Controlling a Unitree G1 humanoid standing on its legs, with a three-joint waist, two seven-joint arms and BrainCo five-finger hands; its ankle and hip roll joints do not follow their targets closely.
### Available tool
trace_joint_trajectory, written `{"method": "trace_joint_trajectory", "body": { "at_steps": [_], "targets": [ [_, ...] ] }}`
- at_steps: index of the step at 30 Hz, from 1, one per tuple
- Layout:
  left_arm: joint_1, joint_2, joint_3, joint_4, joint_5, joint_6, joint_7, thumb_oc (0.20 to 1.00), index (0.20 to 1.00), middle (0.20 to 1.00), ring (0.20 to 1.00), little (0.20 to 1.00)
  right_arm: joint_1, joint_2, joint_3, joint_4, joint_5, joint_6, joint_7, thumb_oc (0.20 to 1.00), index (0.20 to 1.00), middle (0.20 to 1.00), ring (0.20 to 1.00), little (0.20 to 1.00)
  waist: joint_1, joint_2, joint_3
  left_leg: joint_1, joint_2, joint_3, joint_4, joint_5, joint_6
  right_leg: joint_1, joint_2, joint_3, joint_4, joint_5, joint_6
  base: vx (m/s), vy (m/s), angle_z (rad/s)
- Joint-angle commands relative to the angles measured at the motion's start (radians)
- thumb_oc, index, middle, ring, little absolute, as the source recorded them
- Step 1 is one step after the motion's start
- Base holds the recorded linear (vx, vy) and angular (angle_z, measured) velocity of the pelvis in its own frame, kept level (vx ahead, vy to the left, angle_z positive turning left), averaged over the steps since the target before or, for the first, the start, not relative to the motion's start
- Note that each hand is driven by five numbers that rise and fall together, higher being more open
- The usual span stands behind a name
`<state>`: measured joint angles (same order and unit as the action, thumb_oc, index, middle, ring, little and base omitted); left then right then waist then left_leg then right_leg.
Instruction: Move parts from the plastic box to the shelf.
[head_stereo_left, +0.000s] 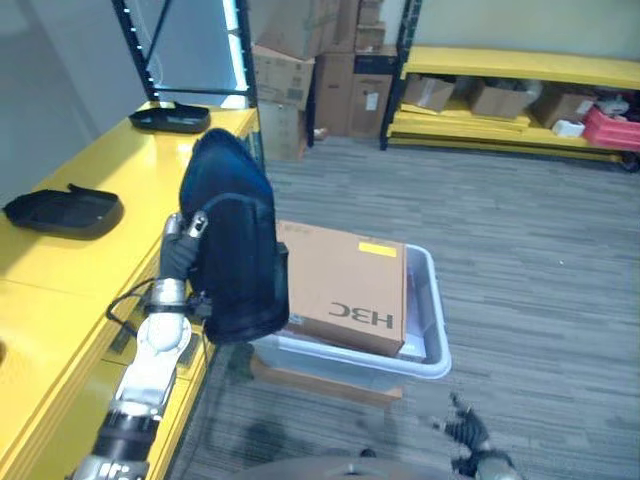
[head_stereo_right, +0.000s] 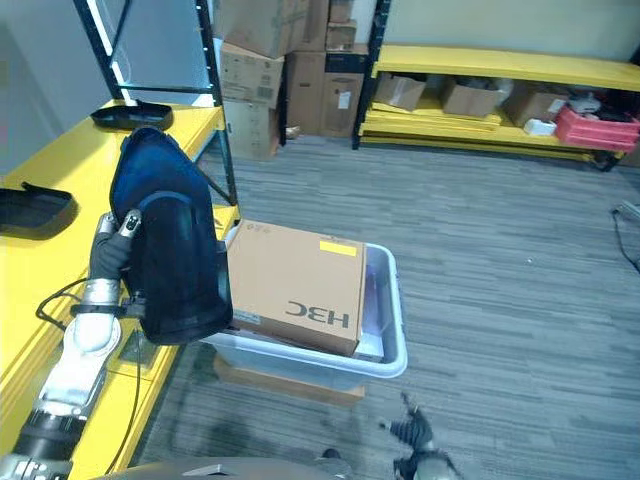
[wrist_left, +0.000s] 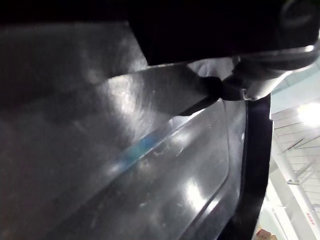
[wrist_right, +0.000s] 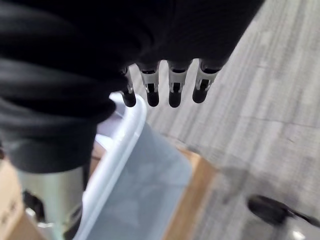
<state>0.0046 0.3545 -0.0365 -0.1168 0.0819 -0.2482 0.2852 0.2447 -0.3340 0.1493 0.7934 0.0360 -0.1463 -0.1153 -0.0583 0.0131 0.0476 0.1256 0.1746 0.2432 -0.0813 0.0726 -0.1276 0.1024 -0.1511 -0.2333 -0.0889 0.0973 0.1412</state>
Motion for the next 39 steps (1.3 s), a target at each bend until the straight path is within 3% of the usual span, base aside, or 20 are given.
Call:
{"method": "trace_joint_trajectory", "body": {
  "at_steps": [1,3,6,8,11,13,16,17,18,19,24,27,28,29,31,32,33,34,37,39],
  "targets": [
    [-0.036,0.035,0.107,-0.055,-0.005,-0.094,0.047,0.200,0.200,0.200,0.200,0.200,-0.121,0.023,0.023,0.069,0.034,-0.019,0.040,1.000,1.000,1.000,1.000,1.000,0.046,0.000,0.029,-0.015,0.057,-0.065,0.070,0.021,-0.039,0.032,-0.016,-0.039,0.079,-0.095,-0.004,-0.06,-0.142,0.20],
    [0.009,0.059,0.151,-0.078,0.029,-0.095,0.070,0.200,0.200,0.200,0.200,0.200,-0.156,0.057,0.052,0.199,0.036,-0.007,0.047,1.000,1.000,1.000,1.000,1.000,0.084,0.017,0.050,-0.047,0.078,-0.114,0.079,0.096,-0.068,0.041,0.012,-0.063,0.062,-0.101,-0.021,-0.10,-0.148,0.33],
    [0.035,0.080,0.179,-0.116,0.063,-0.097,0.082,0.200,0.200,0.200,0.200,0.200,-0.184,0.087,0.047,0.298,0.051,0.000,0.044,1.000,1.000,1.000,1.000,1.000,0.105,0.026,0.062,-0.067,0.089,-0.146,0.057,0.153,-0.091,0.046,0.028,-0.091,0.051,-0.106,-0.028,-0.10,-0.095,0.39],
    [0.038,0.064,0.206,-0.138,0.039,-0.101,0.099,0.200,0.200,0.200,0.200,0.200,-0.213,0.101,0.036,0.361,0.055,0.012,0.034,1.000,1.000,1.000,1.000,1.000,0.123,0.029,0.090,-0.145,0.090,-0.170,0.065,0.224,-0.107,0.050,0.021,-0.153,0.041,-0.105,-0.032,-0.21,-0.082,0.51],
    [0.028,0.051,0.211,-0.163,0.022,-0.109,0.099,0.200,0.200,0.200,0.200,0.200,-0.224,0.105,0.011,0.433,0.050,0.029,0.032,1.000,1.000,1.000,1.000,1.000,0.116,0.012,0.095,-0.199,0.083,-0.023,0.144,0.172,-0.060,0.048,0.012,-0.247,0.051,-0.117,-0.049,-0.16,-0.161,0.96],
    [0.038,0.057,0.218,-0.179,0.022,-0.113,0.087,0.200,0.200,0.200,0.200,0.200,-0.223,0.107,0.010,0.474,0.020,0.044,0.031,1.000,1.000,1.000,1.000,1.000,0.127,0.001,0.091,-0.207,0.062,0.025,0.214,0.095,-0.052,0.057,0.012,-0.276,0.052,-0.136,-0.058,-0.06,-0.149,1.40],
    [0.051,0.071,0.231,-0.196,0.022,-0.113,0.079,0.200,0.200,0.200,0.200,0.200,-0.221,0.109,-0.011,0.511,0.009,0.058,0.030,1.000,1.000,1.000,1.000,1.000,0.138,-0.014,0.086,-0.216,0.025,0.027,0.300,0.007,-0.029,0.055,0.000,-0.314,0.056,-0.134,-0.065,-0.07,-0.052,0.95],
    [0.060,0.078,0.261,-0.196,0.027,-0.113,0.089,0.200,0.200,0.200,0.200,0.200,-0.216,0.108,-0.021,0.525,-0.009,0.067,0.027,1.000,1.000,1.000,1.000,1.000,0.157,-0.030,0.082,-0.212,-0.025,0.021,0.360,-0.060,-0.015,0.052,-0.011,-0.349,0.058,-0.123,-0.069,-0.04,-0.007,0.54],
    [0.061,0.079,0.261,-0.197,0.027,-0.112,0.089,0.200,0.200,0.200,0.200,0.200,-0.216,0.109,-0.021,0.526,-0.010,0.066,0.027,1.000,1.000,1.000,1.000,1.000,0.156,-0.031,0.082,-0.214,-0.026,0.019,0.364,-0.064,-0.013,0.053,-0.012,-0.352,0.058,-0.124,-0.067,-0.07,0.029,0.66],
    [0.065,0.088,0.278,-0.194,0.031,-0.112,0.092,0.200,0.200,0.200,0.200,0.200,-0.216,0.104,-0.025,0.551,-0.033,0.078,0.031,1.000,1.000,1.000,1.000,1.000,0.168,-0.038,0.072,-0.196,-0.070,0.014,0.338,-0.122,0.008,0.054,-0.022,-0.391,0.058,-0.114,-0.055,-0.01,0.079,0.90],
    [0.070,0.101,0.290,-0.216,0.041,-0.102,0.091,0.200,0.200,0.200,0.200,0.200,-0.225,0.104,-0.056,0.554,-0.023,0.088,0.015,1.000,1.000,1.000,1.000,1.000,0.184,-0.039,0.035,-0.128,-0.114,0.000,0.177,-0.114,0.036,0.063,-0.036,-0.452,0.080,-0.091,-0.023,0.03,0.116,0.90],
    [0.063,0.131,0.285,-0.242,0.044,-0.094,0.083,0.200,0.200,0.200,0.200,0.200,-0.239,0.117,-0.073,0.533,0.011,0.084,0.019,1.000,1.000,1.000,1.000,1.000,0.183,-0.040,0.041,-0.087,-0.142,-0.011,0.132,-0.135,0.085,0.019,-0.096,-0.459,0.239,-0.089,-0.001,0.07,0.266,0.50],
    [0.050,0.159,0.273,-0.253,0.041,-0.101,0.081,0.200,0.200,0.200,0.200,0.200,-0.245,0.131,-0.099,0.504,0.062,0.074,0.013,1.000,1.000,1.000,1.000,1.000,0.146,-0.032,0.070,-0.052,-0.170,-0.039,0.114,-0.150,0.116,-0.050,-0.152,-0.374,0.366,-0.025,0.048,0.07,0.287,0.38],
    [0.048,0.160,0.273,-0.251,0.040,-0.101,0.081,0.200,0.200,0.200,0.200,0.200,-0.246,0.131,-0.099,0.504,0.064,0.074,0.013,1.000,1.000,1.000,1.000,1.000,0.148,-0.033,0.071,-0.051,-0.172,-0.038,0.112,-0.150,0.119,-0.055,-0.157,-0.370,0.373,-0.026,0.052,-0.03,0.254,0.67],
    [0.005,0.187,0.222,-0.223,0.031,-0.104,0.085,0.200,0.200,0.200,0.200,0.200,-0.253,0.146,-0.068,0.488,0.109,0.055,0.023,1.000,1.000,1.000,1.000,1.000,0.071,-0.032,0.075,-0.050,-0.187,-0.122,0.084,-0.114,0.129,-0.152,0.000,-0.026,0.332,-0.065,0.022,-0.02,0.027,0.74],
    [-0.009,0.193,0.208,-0.211,0.021,-0.107,0.077,0.200,0.200,0.200,0.200,0.200,-0.249,0.146,-0.050,0.493,0.108,0.053,0.027,1.000,1.000,1.000,1.000,1.000,0.060,-0.029,0.072,-0.050,-0.190,-0.157,0.073,-0.108,0.123,-0.155,0.051,0.076,0.290,-0.104,0.015,0.08,-0.008,0.71],
    [-0.009,0.193,0.208,-0.210,0.020,-0.108,0.077,0.200,0.200,0.200,0.200,0.200,-0.250,0.147,-0.050,0.493,0.109,0.052,0.027,1.000,1.000,1.000,1.000,1.000,0.062,-0.029,0.071,-0.052,-0.189,-0.155,0.071,-0.104,0.123,-0.156,0.052,0.078,0.286,-0.099,0.013,0.12,-0.054,1.63],
    [-0.062,0.194,0.150,-0.170,-0.021,-0.112,0.043,0.200,0.200,0.200,0.200,0.200,-0.236,0.145,-0.024,0.505,0.116,0.051,0.026,1.000,1.000,1.000,1.000,1.000,0.038,-0.026,0.071,-0.063,-0.202,-0.249,0.057,-0.100,0.125,-0.158,0.105,0.256,0.212,-0.101,-0.008,0.06,-0.060,1.59],
    [-0.085,0.194,0.121,-0.151,-0.030,-0.113,0.038,0.200,0.200,0.200,0.200,0.200,-0.213,0.147,-0.031,0.504,0.145,0.043,0.030,1.000,1.000,1.000,1.000,1.000,0.023,-0.032,0.060,-0.074,-0.204,-0.294,0.057,-0.092,0.125,-0.167,0.129,0.317,0.177,-0.080,-0.019,0.07,-0.088,1.22],
    [-0.073,0.188,0.126,-0.156,-0.025,-0.107,0.040,0.200,0.200,0.200,0.200,0.200,-0.205,0.148,-0.029,0.519,0.127,0.051,0.027,1.000,1.000,1.000,1.000,1.000,0.034,-0.044,0.053,-0.080,-0.210,-0.315,0.067,-0.098,0.125,-0.142,0.114,0.281,0.124,-0.065,-0.025,0.04,-0.154,1.00]
  ]
}}
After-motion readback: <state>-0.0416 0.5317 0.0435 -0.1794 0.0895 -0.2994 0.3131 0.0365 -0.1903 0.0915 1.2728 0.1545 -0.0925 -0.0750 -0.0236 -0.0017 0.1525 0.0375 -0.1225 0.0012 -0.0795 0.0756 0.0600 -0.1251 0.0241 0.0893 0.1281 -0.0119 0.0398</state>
